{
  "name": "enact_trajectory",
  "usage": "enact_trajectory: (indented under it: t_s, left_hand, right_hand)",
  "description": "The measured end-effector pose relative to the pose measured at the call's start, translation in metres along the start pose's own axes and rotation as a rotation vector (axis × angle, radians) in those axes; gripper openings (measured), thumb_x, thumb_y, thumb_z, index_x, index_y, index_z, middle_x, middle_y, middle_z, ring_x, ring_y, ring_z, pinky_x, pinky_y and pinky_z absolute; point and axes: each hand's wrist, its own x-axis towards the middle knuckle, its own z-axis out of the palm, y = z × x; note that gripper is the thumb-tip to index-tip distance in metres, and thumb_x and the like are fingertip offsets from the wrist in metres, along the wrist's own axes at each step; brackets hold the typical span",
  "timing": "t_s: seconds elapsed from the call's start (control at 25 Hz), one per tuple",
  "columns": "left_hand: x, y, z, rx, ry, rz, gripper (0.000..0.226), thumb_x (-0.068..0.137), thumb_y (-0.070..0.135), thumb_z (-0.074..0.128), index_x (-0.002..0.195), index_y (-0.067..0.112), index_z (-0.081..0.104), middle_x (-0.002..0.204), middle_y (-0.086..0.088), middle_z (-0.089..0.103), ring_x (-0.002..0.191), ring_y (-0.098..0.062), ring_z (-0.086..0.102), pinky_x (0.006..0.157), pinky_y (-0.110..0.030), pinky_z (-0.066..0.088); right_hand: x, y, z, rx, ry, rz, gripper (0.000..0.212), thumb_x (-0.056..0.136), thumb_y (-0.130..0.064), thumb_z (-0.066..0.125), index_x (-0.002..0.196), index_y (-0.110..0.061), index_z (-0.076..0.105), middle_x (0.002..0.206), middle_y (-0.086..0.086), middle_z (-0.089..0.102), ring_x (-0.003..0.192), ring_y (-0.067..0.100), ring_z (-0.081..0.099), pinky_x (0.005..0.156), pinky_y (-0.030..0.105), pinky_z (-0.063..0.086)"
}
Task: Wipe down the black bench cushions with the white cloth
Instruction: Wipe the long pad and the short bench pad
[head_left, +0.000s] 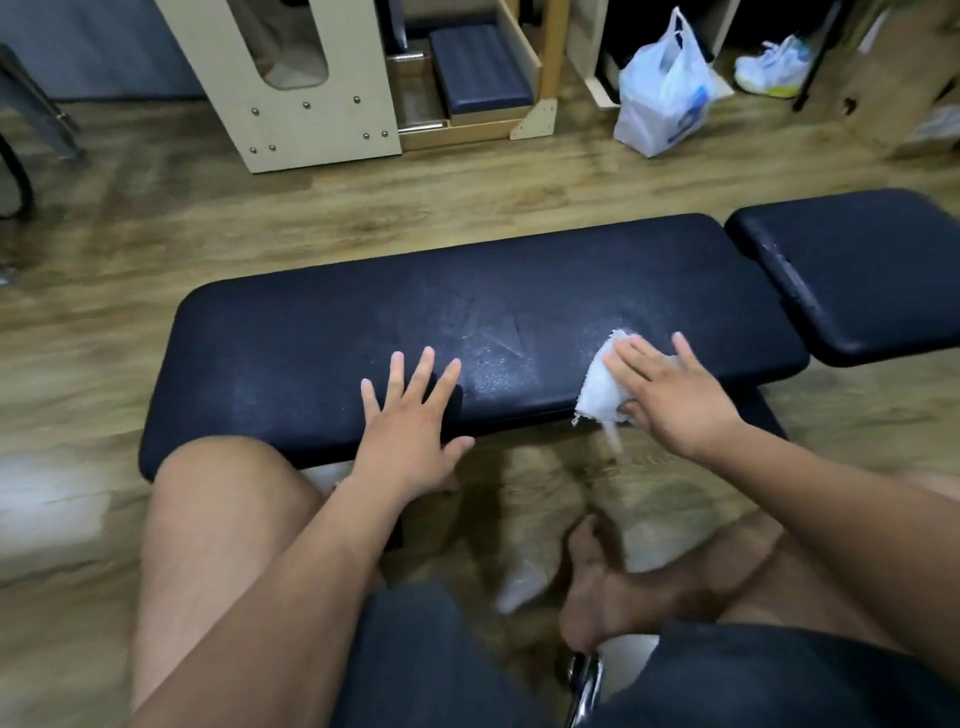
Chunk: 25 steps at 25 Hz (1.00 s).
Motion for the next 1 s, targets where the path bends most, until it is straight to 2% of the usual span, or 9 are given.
enact_trajectory:
  t_s: [0.16, 0.28, 0.36, 0.48, 0.6, 0.72, 0.88, 1.0]
  left_hand:
    - [0.004, 0.006, 0.014, 0.062, -0.044, 0.035, 0.097, 0.086, 0.067, 0.053, 0.156, 0.036, -0.009, 0.165, 0.003, -0.016, 0.15, -0.029, -0.019, 0.119, -0.061, -0.002]
    - [0.0, -0.002, 0.02, 0.12, -0.058, 0.046, 0.103, 0.079, 0.066, 0.059, 0.158, 0.029, 0.004, 0.166, 0.0, -0.006, 0.152, -0.032, -0.007, 0.117, -0.066, 0.008]
    - [0.003, -0.002, 0.024, 0.176, -0.07, 0.056, 0.105, 0.073, 0.067, 0.055, 0.158, 0.024, 0.011, 0.166, -0.002, 0.002, 0.152, -0.034, 0.0, 0.113, -0.069, 0.015]
    - [0.006, 0.006, 0.018, 0.211, -0.077, 0.004, 0.104, 0.069, 0.072, 0.044, 0.154, 0.016, 0.024, 0.163, -0.011, 0.016, 0.149, -0.039, 0.009, 0.109, -0.071, 0.018]
    - [0.019, 0.042, 0.013, 0.18, -0.027, 0.027, 0.105, 0.064, 0.075, 0.046, 0.151, 0.017, 0.031, 0.16, -0.014, 0.022, 0.15, -0.038, 0.006, 0.112, -0.071, 0.006]
    - [0.036, 0.083, 0.017, 0.092, -0.017, 0.133, 0.109, 0.063, 0.077, 0.05, 0.154, 0.023, 0.025, 0.163, -0.008, 0.018, 0.151, -0.035, 0.005, 0.112, -0.071, 0.003]
    - [0.052, 0.132, 0.017, 0.099, -0.026, 0.195, 0.118, 0.059, 0.072, 0.068, 0.155, 0.025, 0.016, 0.164, -0.008, 0.015, 0.151, -0.037, 0.007, 0.11, -0.076, 0.012]
    - [0.066, 0.165, 0.009, 0.089, 0.009, 0.169, 0.117, 0.071, 0.069, 0.067, 0.155, 0.029, -0.006, 0.166, -0.004, -0.006, 0.151, -0.032, -0.013, 0.114, -0.07, -0.002]
  right_hand:
    - [0.025, -0.045, 0.013, 0.146, 0.208, -0.16, 0.071, 0.071, -0.024, 0.079, 0.134, -0.004, 0.053, 0.139, 0.016, 0.052, 0.13, 0.033, 0.049, 0.104, 0.057, 0.036]
    - [0.058, -0.111, 0.015, 0.239, 0.284, -0.368, 0.057, 0.082, -0.032, 0.055, 0.135, -0.012, 0.054, 0.143, 0.01, 0.05, 0.135, 0.026, 0.043, 0.112, 0.049, 0.032]
    - [0.065, -0.109, 0.023, 0.302, 0.339, -0.408, 0.051, 0.089, -0.028, 0.041, 0.136, -0.015, 0.054, 0.145, 0.007, 0.049, 0.136, 0.024, 0.042, 0.113, 0.045, 0.031]
    - [0.041, -0.051, 0.045, 0.327, 0.437, -0.434, 0.048, 0.096, -0.006, 0.03, 0.138, -0.012, 0.051, 0.147, 0.009, 0.045, 0.137, 0.025, 0.041, 0.114, 0.045, 0.029]
    - [0.018, 0.034, 0.063, 0.296, 0.409, -0.477, 0.045, 0.097, -0.017, 0.044, 0.142, -0.014, 0.046, 0.15, 0.007, 0.041, 0.139, 0.023, 0.038, 0.115, 0.045, 0.028]
    - [0.002, 0.099, 0.063, 0.24, 0.23, -0.49, 0.051, 0.099, -0.031, 0.044, 0.146, -0.014, 0.039, 0.154, 0.007, 0.034, 0.143, 0.022, 0.031, 0.116, 0.044, 0.025]
    - [-0.016, 0.181, 0.054, 0.13, 0.102, -0.59, 0.059, 0.097, -0.029, 0.053, 0.148, -0.007, 0.033, 0.156, 0.014, 0.027, 0.145, 0.026, 0.026, 0.115, 0.046, 0.027]
    - [-0.022, 0.221, 0.047, 0.072, 0.016, -0.675, 0.059, 0.097, -0.024, 0.055, 0.147, -0.002, 0.032, 0.156, 0.017, 0.026, 0.145, 0.03, 0.025, 0.114, 0.048, 0.03]
